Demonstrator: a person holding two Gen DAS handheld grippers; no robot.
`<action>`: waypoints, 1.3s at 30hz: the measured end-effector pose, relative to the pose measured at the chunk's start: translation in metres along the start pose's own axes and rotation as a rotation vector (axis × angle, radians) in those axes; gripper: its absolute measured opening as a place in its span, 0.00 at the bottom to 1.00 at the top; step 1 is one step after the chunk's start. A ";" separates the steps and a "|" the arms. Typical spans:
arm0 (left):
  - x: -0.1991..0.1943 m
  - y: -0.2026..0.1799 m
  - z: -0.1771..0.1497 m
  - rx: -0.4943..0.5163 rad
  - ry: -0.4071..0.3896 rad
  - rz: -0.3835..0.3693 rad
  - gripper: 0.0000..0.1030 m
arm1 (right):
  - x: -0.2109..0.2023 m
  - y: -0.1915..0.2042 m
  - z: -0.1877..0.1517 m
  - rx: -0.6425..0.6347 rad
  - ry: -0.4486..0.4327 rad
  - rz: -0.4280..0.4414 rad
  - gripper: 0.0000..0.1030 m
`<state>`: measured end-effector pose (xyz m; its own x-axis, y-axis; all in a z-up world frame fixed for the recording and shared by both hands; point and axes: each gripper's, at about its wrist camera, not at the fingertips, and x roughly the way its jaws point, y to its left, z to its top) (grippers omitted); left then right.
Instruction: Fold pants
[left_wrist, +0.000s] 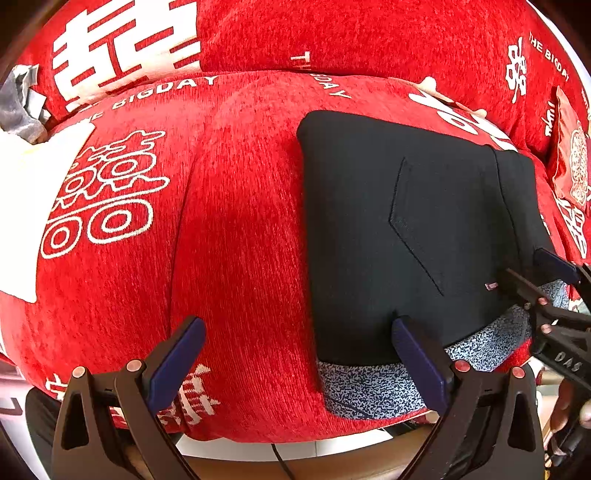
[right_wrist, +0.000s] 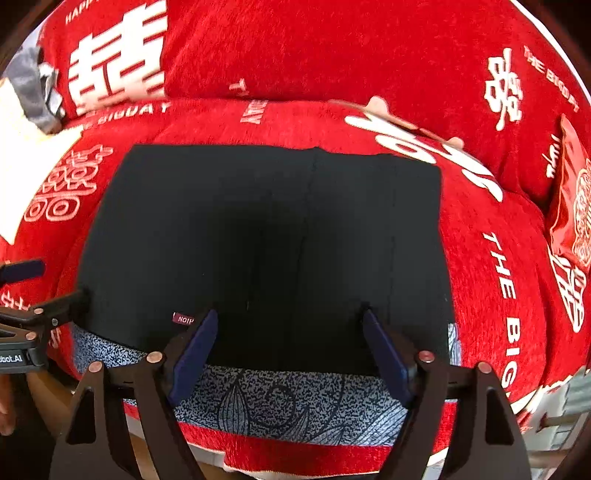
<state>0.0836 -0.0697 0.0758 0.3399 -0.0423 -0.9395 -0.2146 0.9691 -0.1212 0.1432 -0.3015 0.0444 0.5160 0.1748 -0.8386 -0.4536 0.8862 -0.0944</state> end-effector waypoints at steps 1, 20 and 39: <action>0.001 0.000 0.000 -0.001 0.001 0.001 0.99 | -0.002 -0.002 0.003 0.013 0.003 0.009 0.81; -0.024 0.008 -0.042 0.143 -0.052 -0.044 0.99 | 0.039 -0.013 0.039 0.127 -0.063 -0.030 1.00; -0.008 0.026 -0.046 0.066 0.049 0.039 0.99 | 0.040 -0.016 0.051 0.137 0.007 -0.043 1.00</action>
<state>0.0330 -0.0550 0.0650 0.2865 -0.0142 -0.9580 -0.1655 0.9841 -0.0641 0.2084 -0.2864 0.0399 0.5274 0.1330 -0.8392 -0.3273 0.9432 -0.0562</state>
